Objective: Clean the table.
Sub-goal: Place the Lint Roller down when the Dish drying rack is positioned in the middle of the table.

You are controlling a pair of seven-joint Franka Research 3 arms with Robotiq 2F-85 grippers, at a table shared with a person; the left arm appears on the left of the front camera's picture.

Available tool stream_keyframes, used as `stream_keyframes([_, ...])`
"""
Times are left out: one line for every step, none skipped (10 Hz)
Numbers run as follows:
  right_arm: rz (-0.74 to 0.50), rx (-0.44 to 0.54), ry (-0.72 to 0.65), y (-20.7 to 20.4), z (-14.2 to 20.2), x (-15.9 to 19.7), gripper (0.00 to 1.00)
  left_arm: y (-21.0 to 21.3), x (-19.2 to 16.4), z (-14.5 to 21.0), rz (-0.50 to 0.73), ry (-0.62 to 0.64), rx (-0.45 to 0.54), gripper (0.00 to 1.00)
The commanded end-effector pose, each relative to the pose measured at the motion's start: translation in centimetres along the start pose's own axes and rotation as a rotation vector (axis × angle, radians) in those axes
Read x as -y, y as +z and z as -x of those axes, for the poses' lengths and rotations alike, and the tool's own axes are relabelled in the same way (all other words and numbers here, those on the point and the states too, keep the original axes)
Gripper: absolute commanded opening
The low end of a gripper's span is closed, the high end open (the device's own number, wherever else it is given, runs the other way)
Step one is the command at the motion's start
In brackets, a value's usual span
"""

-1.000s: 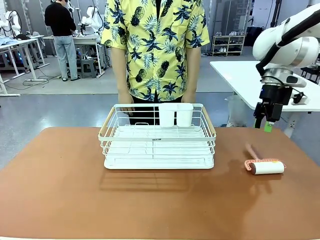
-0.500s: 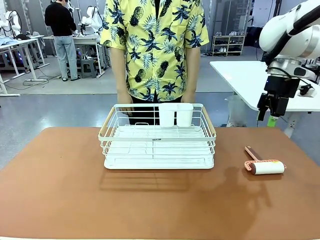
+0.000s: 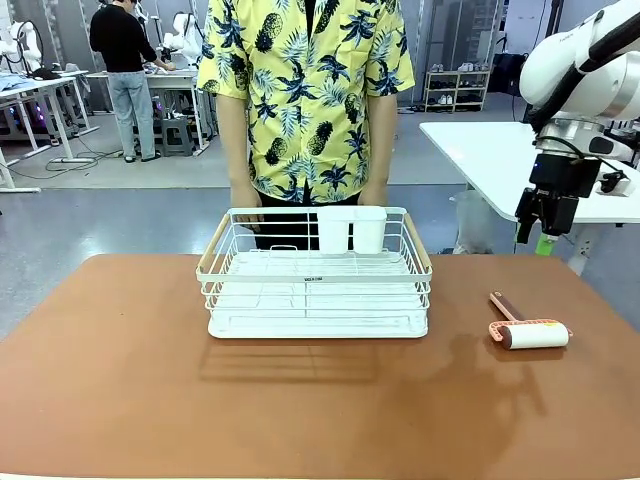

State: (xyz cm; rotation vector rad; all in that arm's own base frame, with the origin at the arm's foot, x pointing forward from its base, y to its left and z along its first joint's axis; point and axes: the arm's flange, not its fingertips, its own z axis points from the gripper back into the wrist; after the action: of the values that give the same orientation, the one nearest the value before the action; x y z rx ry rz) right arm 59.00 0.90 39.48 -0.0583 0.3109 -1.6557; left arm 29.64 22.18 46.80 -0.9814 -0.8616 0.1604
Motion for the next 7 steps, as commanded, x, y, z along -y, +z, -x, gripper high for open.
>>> stream_keyframes([0.002,0.001,0.001,0.23,0.21,-0.15,1.0,0.15,0.03,-0.06,0.007,-0.001,0.006,1.0])
stream_keyframes([0.002,0.001,0.001,0.23,0.21,-0.15,1.0,0.15,0.03,-0.06,0.007,-0.001,0.006,1.0])
stream_keyframes([0.002,0.001,0.001,0.23,0.21,-0.15,1.0,0.15,0.03,-0.06,0.007,-0.001,0.006,1.0])
stream_keyframes([0.002,0.001,0.001,0.23,0.21,-0.15,1.0,0.15,0.03,-0.06,0.007,-0.001,0.006,1.0])
stream_keyframes([0.002,0.001,0.001,0.23,0.21,-0.15,1.0,0.15,0.03,-0.06,0.007,-0.001,0.006,1.0])
stream_keyframes([0.002,0.001,0.001,0.23,0.21,-0.15,1.0,0.15,0.03,-0.06,0.007,-0.001,0.006,1.0])
stream_keyframes([0.002,0.001,0.001,0.23,0.21,-0.15,1.0,0.15,0.03,-0.06,0.007,-0.001,0.006,1.0])
